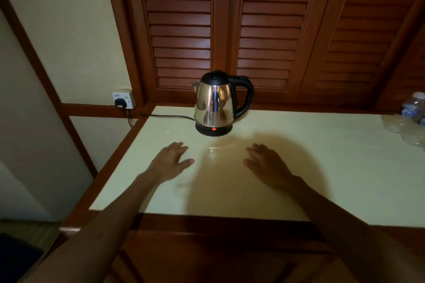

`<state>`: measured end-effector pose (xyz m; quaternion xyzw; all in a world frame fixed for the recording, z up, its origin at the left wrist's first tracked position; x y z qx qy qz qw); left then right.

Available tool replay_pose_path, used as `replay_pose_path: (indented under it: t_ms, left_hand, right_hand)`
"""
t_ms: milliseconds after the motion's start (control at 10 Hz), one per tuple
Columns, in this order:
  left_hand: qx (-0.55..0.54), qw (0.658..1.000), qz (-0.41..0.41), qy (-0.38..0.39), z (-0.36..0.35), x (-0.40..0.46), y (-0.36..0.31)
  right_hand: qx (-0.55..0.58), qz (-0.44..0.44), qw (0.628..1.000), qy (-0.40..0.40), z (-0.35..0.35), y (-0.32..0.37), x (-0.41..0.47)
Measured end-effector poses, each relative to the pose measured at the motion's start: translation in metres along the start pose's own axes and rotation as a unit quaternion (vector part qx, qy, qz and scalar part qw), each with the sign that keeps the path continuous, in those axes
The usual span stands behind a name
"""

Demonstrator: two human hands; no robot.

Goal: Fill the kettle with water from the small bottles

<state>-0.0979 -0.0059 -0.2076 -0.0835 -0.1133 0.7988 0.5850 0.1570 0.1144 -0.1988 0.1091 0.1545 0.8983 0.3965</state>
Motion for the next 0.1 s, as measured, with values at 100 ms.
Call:
replay_pose_path:
  t_ms: [100]
  left_hand:
    - [0.059,0.998,-0.008,-0.004,0.0005,-0.0217,-0.0046]
  right_hand:
    - [-0.046,0.012,0.999,-0.003,-0.0053,-0.0003,-0.0125]
Point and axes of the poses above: each hand's wrist, its own x-axis towards the middle knuckle, its own z-axis out of the back of the hand, y = z × x, the point moved 8 cm from there along x, towards the middle knuckle, and after that the axes turned 5 degrees about x, right-handed, at the moved point
